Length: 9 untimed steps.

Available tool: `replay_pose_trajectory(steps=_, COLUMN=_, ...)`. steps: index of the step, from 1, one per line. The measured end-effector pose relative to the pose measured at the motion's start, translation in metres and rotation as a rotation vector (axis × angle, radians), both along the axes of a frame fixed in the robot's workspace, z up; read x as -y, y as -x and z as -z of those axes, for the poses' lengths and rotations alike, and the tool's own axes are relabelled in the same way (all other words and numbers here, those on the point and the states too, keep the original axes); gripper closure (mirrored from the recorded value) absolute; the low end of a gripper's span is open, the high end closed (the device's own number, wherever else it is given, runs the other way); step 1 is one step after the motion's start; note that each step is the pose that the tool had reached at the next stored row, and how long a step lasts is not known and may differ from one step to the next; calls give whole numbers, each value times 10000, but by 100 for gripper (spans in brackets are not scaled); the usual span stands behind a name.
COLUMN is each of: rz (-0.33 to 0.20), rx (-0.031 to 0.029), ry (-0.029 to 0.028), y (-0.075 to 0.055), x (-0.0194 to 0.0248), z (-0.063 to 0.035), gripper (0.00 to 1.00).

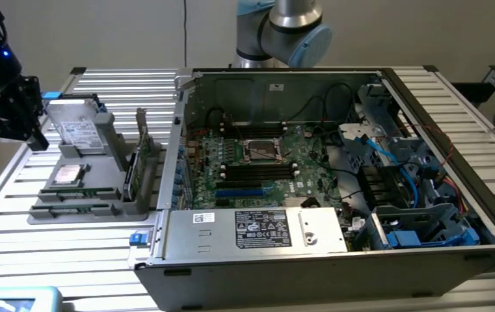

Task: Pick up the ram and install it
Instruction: 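Pick up the ram and move it above insertion slot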

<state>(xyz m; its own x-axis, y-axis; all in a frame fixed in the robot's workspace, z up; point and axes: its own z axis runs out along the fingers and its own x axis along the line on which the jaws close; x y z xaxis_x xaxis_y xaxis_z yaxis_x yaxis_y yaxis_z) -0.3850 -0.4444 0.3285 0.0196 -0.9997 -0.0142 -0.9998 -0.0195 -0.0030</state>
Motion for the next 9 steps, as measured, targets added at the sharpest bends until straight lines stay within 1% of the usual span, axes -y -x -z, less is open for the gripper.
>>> replay_pose_trajectory(steps=3, rz=-25, rx=-39, ry=1, y=0, x=1, z=0, gripper=89)
replay_pose_trajectory(steps=6, rz=-51, rx=-41, ry=0, y=0, x=1, z=0, gripper=89)
replay_pose_trajectory(steps=7, rz=-61, rx=-41, ry=1, y=-1, x=1, z=0, gripper=83)
replay_pose_trajectory(steps=8, rz=-72, rx=-43, ry=1, y=-1, x=3, z=-1, gripper=83)
replay_pose_trajectory(steps=9, rz=-90, rx=-43, ry=2, y=-2, x=10, z=-1, gripper=76)
